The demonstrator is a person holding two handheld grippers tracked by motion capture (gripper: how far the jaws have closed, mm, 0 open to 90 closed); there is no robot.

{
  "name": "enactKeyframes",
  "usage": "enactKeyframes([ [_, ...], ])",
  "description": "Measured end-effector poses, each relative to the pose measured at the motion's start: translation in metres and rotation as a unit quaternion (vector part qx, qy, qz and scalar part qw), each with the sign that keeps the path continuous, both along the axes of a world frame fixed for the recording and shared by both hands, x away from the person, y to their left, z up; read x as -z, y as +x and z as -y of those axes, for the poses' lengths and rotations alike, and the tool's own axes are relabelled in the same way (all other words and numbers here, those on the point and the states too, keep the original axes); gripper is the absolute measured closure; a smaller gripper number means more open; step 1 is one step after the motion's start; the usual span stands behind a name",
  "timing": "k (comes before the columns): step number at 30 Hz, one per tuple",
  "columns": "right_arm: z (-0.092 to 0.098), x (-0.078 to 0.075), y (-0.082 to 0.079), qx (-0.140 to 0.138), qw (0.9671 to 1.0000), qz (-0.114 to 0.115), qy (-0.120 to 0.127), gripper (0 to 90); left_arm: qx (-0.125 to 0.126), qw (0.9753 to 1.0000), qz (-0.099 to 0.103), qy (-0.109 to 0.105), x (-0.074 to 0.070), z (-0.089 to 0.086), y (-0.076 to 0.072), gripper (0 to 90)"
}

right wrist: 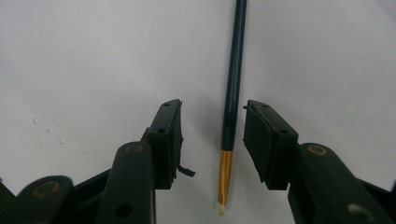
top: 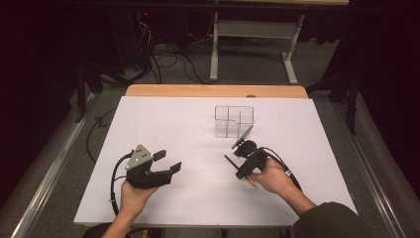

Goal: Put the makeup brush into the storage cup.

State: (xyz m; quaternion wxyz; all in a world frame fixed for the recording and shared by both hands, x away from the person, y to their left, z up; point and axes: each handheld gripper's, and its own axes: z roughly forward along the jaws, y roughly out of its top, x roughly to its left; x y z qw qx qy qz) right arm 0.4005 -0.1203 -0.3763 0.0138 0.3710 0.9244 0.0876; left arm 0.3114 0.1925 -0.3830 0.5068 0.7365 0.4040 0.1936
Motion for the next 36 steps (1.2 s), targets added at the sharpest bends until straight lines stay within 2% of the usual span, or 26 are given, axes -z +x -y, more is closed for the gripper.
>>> enactKeyframes([
  [3, 0.000, 0.003, 0.001, 0.000, 1.0000, -0.001, -0.008, 60.5, 0.002, 1.0000, -0.004, -0.003, 0.001, 0.001, 0.002, 29.8],
  [4, -0.001, 0.003, 0.001, 0.007, 0.9999, -0.010, -0.011, 61.0, 0.003, 1.0000, -0.003, -0.003, 0.001, 0.001, 0.001, 29.8],
  [6, 0.000, 0.005, 0.002, 0.000, 0.9999, -0.004, -0.014, 62.0, 0.004, 1.0000, -0.002, -0.001, 0.001, 0.002, 0.001, 29.8],
  [7, -0.001, 0.005, 0.002, 0.009, 0.9998, -0.009, -0.016, 62.6, 0.004, 1.0000, -0.003, 0.000, 0.001, 0.002, 0.001, 29.8],
  [9, 0.000, 0.006, 0.003, 0.002, 0.9998, -0.005, -0.021, 63.7, 0.003, 1.0000, -0.003, 0.001, 0.001, 0.001, 0.001, 29.8],
  [16, 0.001, 0.009, 0.003, 0.003, 0.9995, -0.007, -0.031, 68.3, 0.004, 1.0000, -0.002, 0.001, 0.001, 0.002, 0.001, 29.8],
  [17, 0.001, 0.009, 0.001, 0.016, 0.9992, -0.013, -0.034, 69.0, 0.004, 1.0000, -0.002, 0.002, 0.001, 0.002, 0.001, 29.8],
  [18, 0.003, 0.011, 0.004, -0.012, 0.9994, -0.002, -0.032, 69.4, 0.003, 1.0000, -0.002, 0.002, 0.001, 0.002, 0.001, 29.8],
  [19, 0.002, 0.011, 0.002, 0.005, 0.9993, -0.009, -0.035, 70.1, 0.003, 1.0000, -0.003, 0.001, 0.001, 0.002, 0.001, 29.8],
  [23, 0.003, 0.013, 0.001, 0.010, 0.9991, -0.015, -0.039, 73.4, 0.004, 1.0000, -0.003, 0.003, 0.001, 0.002, 0.001, 29.8],
  [24, 0.004, 0.014, 0.003, -0.001, 0.9990, -0.013, -0.042, 74.2, 0.004, 1.0000, -0.003, 0.003, 0.001, 0.002, 0.001, 29.8],
  [26, 0.003, 0.016, 0.001, 0.008, 0.9989, -0.013, -0.045, 75.6, 0.004, 1.0000, -0.002, 0.004, 0.001, 0.002, 0.001, 29.9],
  [36, 0.001, 0.017, -0.002, -0.015, 0.9982, 0.001, -0.059, 82.6, 0.000, 1.0000, 0.002, 0.000, 0.000, 0.002, 0.000, 30.1],
])
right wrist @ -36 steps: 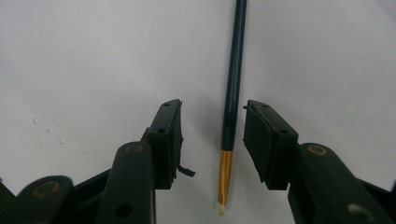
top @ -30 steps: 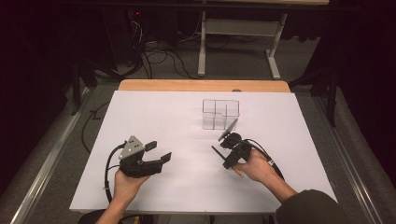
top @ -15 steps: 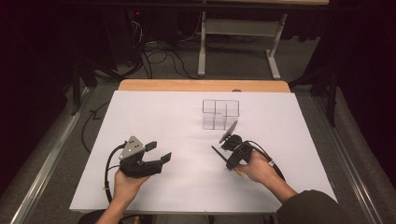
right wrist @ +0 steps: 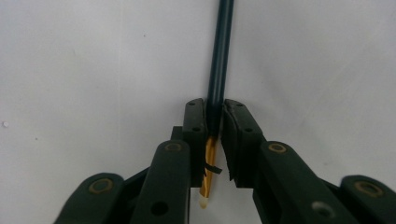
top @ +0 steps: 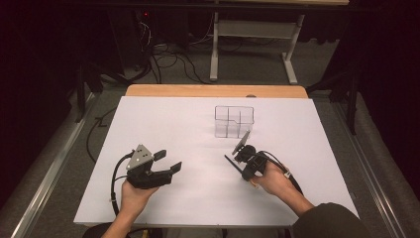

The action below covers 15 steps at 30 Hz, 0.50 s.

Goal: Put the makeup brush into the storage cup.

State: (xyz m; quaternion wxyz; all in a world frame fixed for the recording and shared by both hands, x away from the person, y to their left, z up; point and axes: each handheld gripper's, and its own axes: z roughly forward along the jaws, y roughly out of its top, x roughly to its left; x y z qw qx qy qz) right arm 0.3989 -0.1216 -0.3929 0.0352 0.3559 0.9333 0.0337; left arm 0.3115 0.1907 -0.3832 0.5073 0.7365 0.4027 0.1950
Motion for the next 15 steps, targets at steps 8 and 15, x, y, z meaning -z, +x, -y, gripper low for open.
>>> enactKeyframes([
  [8, 0.0024, -0.0001, -0.0008, -0.019, 0.9998, 0.003, 0.005, 85.2, 0.003, 1.0000, -0.002, 0.001, 0.0003, 0.0002, 0.0005, 30.2],
  [15, 0.0071, -0.0003, -0.0029, -0.030, 0.9993, 0.010, 0.021, 85.3, 0.003, 1.0000, -0.002, 0.004, 0.0003, 0.0002, 0.0000, 30.2],
])
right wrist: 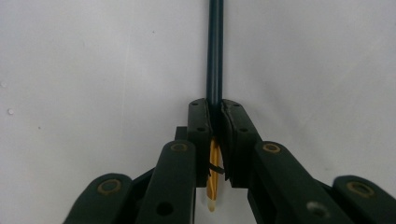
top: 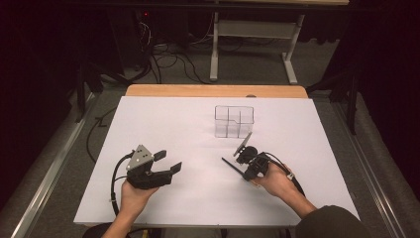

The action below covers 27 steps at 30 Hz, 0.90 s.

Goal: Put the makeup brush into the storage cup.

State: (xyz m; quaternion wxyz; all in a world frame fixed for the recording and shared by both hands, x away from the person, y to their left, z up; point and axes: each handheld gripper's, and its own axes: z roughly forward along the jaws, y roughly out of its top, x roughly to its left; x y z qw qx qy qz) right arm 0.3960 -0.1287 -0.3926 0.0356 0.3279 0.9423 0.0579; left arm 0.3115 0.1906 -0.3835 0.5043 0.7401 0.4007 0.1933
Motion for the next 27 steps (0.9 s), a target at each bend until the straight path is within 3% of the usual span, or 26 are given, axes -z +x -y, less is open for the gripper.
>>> enactKeyframes([
  [1, 0.002, 0.000, 0.001, -0.009, 1.0000, 0.001, 0.002, 85.4, 0.001, 1.0000, 0.000, 0.002, 0.000, 0.000, 0.000, 30.2],
  [7, 0.007, -0.002, -0.002, 0.006, 0.9997, 0.000, 0.022, 85.4, 0.003, 0.9999, 0.002, 0.010, 0.001, 0.004, -0.001, 30.5],
  [18, 0.014, -0.010, -0.009, -0.009, 0.9984, 0.012, 0.055, 85.4, 0.020, 0.9993, 0.006, 0.030, 0.000, 0.011, -0.003, 30.5],
  [27, 0.017, -0.012, -0.012, -0.014, 0.9977, 0.018, 0.065, 85.4, 0.025, 0.9991, 0.007, 0.032, 0.000, 0.014, -0.004, 30.5],
])
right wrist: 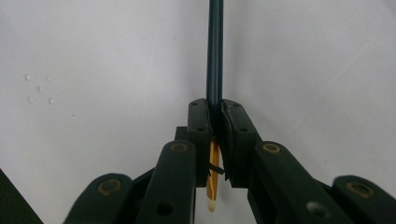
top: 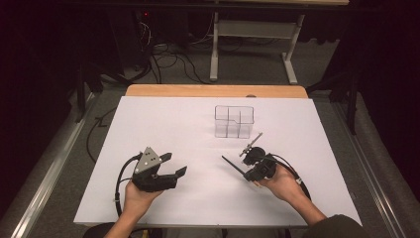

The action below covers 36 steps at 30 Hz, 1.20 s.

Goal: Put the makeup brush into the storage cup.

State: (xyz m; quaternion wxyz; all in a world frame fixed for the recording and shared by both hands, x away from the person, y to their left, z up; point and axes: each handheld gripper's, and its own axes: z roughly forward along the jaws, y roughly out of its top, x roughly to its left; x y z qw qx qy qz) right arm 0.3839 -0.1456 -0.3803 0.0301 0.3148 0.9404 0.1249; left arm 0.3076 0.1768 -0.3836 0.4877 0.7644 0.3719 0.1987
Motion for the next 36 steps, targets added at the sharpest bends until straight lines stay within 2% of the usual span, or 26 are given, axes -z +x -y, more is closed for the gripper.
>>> enactKeyframes([
  [2, 0.000, -0.002, -0.003, 0.007, 1.0000, 0.002, 0.005, 85.3, 0.001, 1.0000, 0.000, -0.001, 0.000, 0.001, -0.001, 30.5],
  [12, 0.004, -0.012, -0.013, -0.008, 0.9991, 0.022, 0.035, 85.3, 0.016, 0.9998, 0.006, 0.003, -0.001, 0.006, -0.003, 30.3],
  [22, 0.009, -0.015, -0.021, -0.004, 0.9981, 0.028, 0.056, 85.3, 0.024, 0.9997, 0.007, 0.006, -0.001, 0.009, -0.004, 29.9],
  [31, 0.019, -0.015, -0.027, 0.010, 0.9950, 0.025, 0.096, 85.3, 0.030, 0.9993, 0.016, 0.013, -0.003, 0.012, -0.006, 29.6],
  [36, 0.021, -0.017, -0.032, 0.003, 0.9947, 0.026, 0.099, 85.3, 0.039, 0.9990, 0.016, 0.017, -0.005, 0.016, -0.007, 29.4],
])
